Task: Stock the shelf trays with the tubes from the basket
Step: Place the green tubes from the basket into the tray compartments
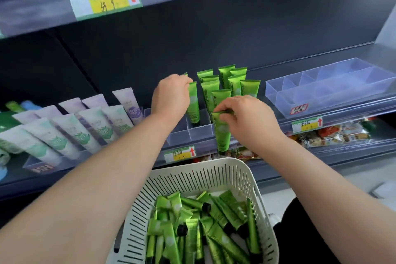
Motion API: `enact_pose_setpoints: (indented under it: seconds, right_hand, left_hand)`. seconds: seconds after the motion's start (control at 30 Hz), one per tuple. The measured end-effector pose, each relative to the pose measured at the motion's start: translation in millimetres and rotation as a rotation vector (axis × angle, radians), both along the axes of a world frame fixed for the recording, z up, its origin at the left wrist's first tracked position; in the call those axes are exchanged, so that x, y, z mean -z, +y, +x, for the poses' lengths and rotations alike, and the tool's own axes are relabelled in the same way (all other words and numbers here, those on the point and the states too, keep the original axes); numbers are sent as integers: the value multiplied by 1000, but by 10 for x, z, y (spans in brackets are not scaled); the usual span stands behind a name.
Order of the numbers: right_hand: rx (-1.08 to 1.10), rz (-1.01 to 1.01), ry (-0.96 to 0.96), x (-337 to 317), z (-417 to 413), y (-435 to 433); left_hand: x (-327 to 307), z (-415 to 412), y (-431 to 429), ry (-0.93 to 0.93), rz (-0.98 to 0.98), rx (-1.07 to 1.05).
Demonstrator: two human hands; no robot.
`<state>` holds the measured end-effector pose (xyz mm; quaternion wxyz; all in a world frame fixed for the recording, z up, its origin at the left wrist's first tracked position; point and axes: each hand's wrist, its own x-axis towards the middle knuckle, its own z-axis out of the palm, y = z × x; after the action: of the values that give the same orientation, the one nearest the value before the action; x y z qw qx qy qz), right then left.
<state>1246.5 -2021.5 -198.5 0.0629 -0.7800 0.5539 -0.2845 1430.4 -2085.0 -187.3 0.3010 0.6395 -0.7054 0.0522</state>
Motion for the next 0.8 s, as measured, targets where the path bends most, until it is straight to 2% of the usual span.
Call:
enact_pose_setpoints:
  seconds: [0.23, 0.43, 0.8]
  right_hand:
    - [-7, -86, -26, -126, 102, -72]
    - [10, -207, -93, -358, 309, -205]
    - [31, -211, 98, -224, 604, -481]
  left_hand:
    - [139, 67, 23, 61, 6, 17]
    - [77, 126, 213, 43, -158, 116]
    - [169, 354, 427, 42, -152, 159]
